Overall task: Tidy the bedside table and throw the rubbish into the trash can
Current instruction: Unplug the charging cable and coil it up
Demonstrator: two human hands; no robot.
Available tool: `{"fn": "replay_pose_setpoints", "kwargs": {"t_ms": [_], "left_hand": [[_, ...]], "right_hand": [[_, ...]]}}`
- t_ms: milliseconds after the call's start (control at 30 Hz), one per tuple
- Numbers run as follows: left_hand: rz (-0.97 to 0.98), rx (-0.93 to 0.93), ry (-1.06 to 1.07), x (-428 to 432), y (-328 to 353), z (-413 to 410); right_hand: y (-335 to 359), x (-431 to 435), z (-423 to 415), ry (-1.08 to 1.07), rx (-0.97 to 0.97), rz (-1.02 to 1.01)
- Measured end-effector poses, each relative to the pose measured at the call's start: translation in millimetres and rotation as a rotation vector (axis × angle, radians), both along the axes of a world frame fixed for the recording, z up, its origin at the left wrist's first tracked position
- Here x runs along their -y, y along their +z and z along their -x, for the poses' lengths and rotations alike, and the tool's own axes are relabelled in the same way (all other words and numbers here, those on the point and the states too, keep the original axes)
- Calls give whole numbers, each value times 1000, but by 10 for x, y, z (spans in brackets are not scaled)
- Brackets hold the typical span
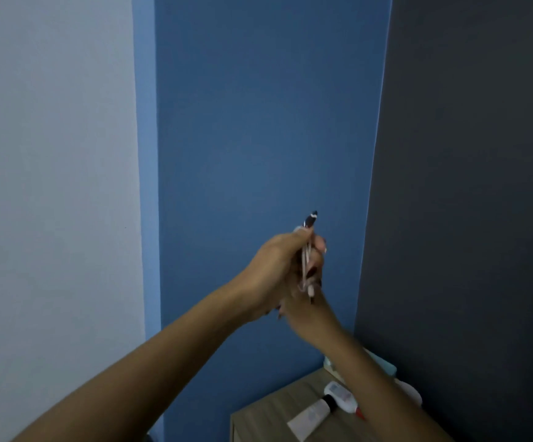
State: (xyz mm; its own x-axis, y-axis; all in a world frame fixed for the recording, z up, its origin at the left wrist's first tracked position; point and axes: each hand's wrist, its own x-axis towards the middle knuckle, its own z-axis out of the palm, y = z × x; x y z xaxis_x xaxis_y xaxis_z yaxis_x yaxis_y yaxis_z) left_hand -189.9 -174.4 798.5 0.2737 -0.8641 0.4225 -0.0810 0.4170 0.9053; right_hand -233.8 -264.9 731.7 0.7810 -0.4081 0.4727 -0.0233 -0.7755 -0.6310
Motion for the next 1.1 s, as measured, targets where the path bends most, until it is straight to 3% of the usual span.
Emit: {"fn": "replay_pose_setpoints", "kwargs": {"t_ms": [267, 367, 433, 500, 633, 700, 767, 867, 1000, 1100], "left_hand": [[-111, 715, 481, -9, -217, -511], [-186, 1039, 528, -37, -415, -590], [-211, 1098, 476, -88, -507, -461], [-228, 929, 392, -95, -585, -319], [-275, 458, 174, -53, -606, -187], [-251, 250, 40, -50, -591, -191], [-214, 71, -80, -60, -577, -223], [-197, -112, -176, -47, -570, -269], [-222, -230, -216, -21, -611, -284], [-251, -239, -264, -5, -617, -282]], "right_hand": [[-94, -257, 226, 92, -196, 173], [96, -92, 408, 12, -250, 284], [200, 41, 498, -100, -242, 504], [214, 120, 551, -254, -131, 697], [227, 112, 571, -363, 28, 785], [256, 131, 573, -262, 8, 671], [251, 153, 583, -137, 82, 428], [147, 147, 550, -84, 154, 209], [63, 211, 523, 29, 108, -54], [52, 217, 498, 97, 75, -62]]}}
